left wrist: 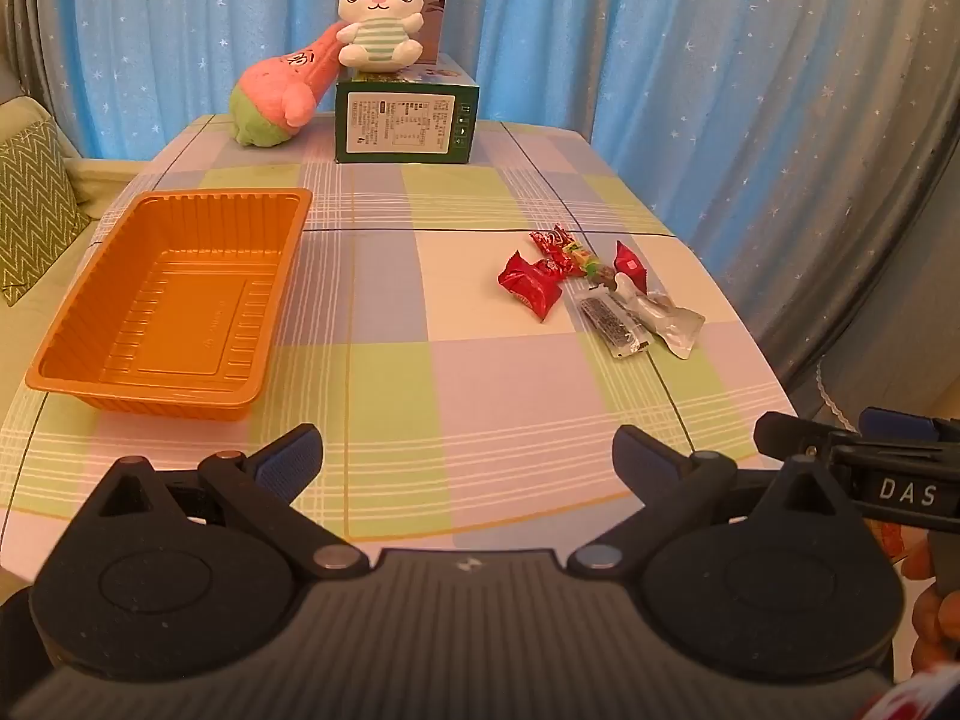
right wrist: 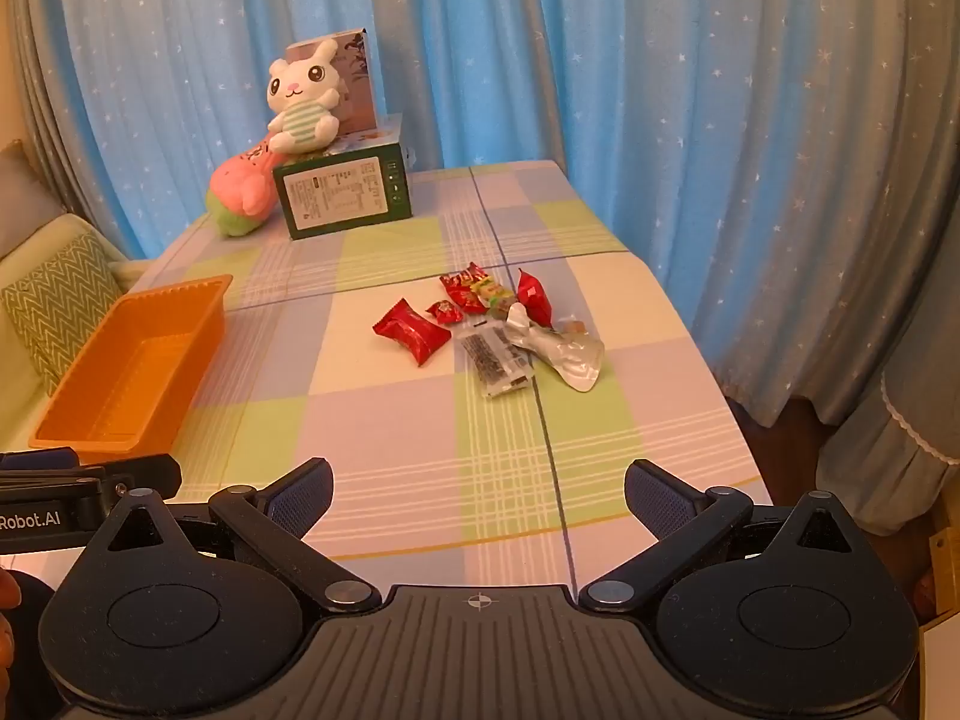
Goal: Organize snacks
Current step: 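Move both tools toward the snack pile on the table, then grasp the clear seaweed packet with the right tool while the left tool grasps a red candy packet, then carry the seaweed packet with the right tool while the left tool carries the red packet to the orange tray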
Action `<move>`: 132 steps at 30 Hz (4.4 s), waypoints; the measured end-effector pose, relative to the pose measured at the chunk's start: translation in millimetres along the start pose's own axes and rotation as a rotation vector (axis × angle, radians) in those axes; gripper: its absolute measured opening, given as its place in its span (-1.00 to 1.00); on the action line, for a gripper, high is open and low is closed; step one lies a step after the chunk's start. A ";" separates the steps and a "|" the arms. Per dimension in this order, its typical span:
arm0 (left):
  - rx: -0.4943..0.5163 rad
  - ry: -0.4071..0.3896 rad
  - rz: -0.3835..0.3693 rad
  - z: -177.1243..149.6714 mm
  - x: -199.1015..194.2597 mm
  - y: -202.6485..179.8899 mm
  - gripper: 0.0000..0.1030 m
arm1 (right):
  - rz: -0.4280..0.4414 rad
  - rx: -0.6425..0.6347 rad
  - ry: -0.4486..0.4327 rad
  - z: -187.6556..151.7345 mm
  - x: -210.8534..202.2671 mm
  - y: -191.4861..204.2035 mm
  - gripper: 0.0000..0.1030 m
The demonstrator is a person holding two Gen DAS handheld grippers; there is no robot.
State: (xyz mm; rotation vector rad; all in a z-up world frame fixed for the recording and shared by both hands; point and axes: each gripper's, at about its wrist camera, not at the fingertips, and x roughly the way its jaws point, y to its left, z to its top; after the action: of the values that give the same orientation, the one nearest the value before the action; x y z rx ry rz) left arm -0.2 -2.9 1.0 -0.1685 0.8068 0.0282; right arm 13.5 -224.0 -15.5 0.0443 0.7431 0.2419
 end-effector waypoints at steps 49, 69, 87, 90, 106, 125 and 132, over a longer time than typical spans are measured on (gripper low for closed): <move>0.021 -0.013 -0.032 9.6 5.1 -6.0 0.98 | -0.020 0.018 -0.038 5.8 0.0 -20.4 0.99; 0.045 0.028 -0.071 55.3 118.6 -14.8 0.62 | 0.046 -0.121 -0.062 47.8 84.0 -58.7 0.58; -0.021 0.071 -0.044 72.4 216.6 1.6 0.27 | 0.145 -0.255 0.115 55.9 247.3 -41.1 -0.10; -0.028 0.074 -0.046 73.0 221.7 4.4 0.27 | 0.144 -0.264 0.132 56.8 257.0 -40.5 -0.21; -0.020 0.067 -0.085 81.4 245.4 8.8 0.29 | 0.301 -0.370 0.182 54.5 263.3 -6.0 -0.25; 0.270 0.185 -0.255 76.9 250.5 -12.9 0.00 | 0.241 -0.256 0.182 52.7 255.1 -34.1 -0.25; 0.370 0.129 -0.221 75.2 227.8 -22.5 0.06 | 0.219 -0.218 0.187 52.8 247.4 -43.3 -0.25</move>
State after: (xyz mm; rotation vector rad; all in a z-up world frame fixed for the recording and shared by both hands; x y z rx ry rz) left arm 213.4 -21.9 -109.0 0.0920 0.9039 -0.3417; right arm 233.5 -205.9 -146.5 -0.1061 0.8945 0.5409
